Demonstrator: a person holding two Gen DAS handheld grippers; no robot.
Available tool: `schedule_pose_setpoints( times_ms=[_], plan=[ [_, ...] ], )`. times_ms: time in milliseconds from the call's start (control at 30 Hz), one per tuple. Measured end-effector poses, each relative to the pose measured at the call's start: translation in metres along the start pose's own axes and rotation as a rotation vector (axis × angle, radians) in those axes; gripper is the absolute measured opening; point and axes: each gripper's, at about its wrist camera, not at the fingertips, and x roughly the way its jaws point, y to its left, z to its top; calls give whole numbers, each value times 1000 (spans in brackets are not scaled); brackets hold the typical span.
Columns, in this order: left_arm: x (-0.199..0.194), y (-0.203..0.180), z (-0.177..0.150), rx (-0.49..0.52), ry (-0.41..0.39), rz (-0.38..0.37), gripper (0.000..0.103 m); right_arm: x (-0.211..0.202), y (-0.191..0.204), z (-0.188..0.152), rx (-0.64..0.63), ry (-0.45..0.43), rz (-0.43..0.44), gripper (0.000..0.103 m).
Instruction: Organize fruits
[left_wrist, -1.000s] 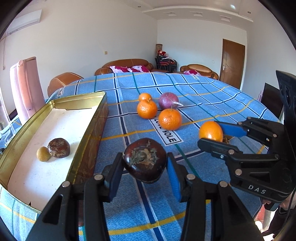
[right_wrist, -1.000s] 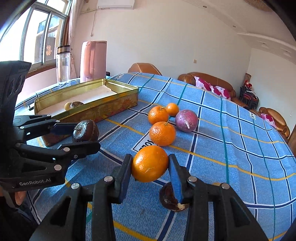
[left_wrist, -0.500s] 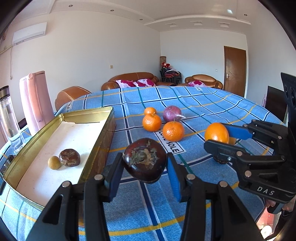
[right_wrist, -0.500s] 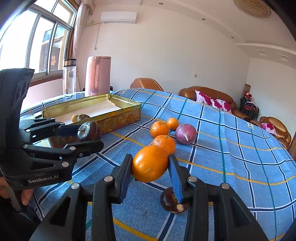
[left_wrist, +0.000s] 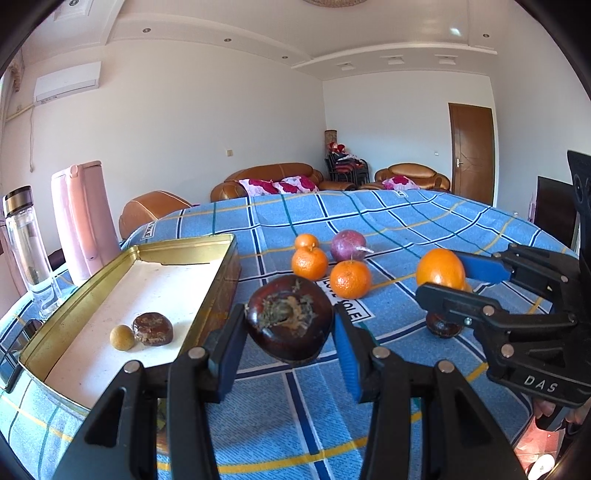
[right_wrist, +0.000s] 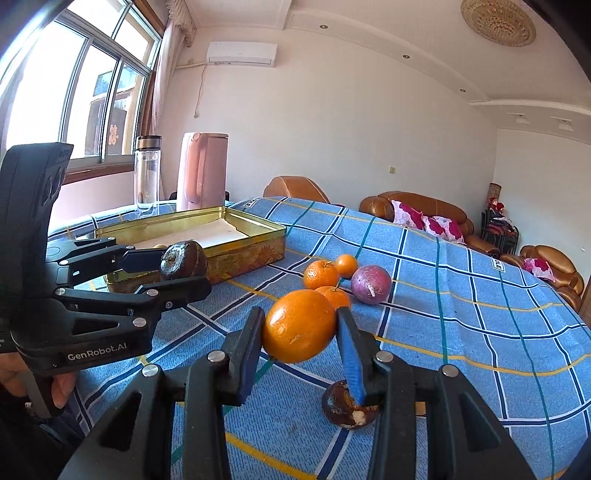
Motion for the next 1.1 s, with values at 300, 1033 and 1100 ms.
schedule_pose_setpoints(
  times_ms=[300,1033,1100],
  plan=[
    [-7,-1,3,7,-53,23,47,-6,1,-1,-11,-40,-1,41],
    [-27,2,9,12,-143,76,48,-24,4,-6,-29,-126,-3,41],
    [-29,3,10,14,-154,82,48,-25,4,-6,-29,-130,0,41]
  ],
)
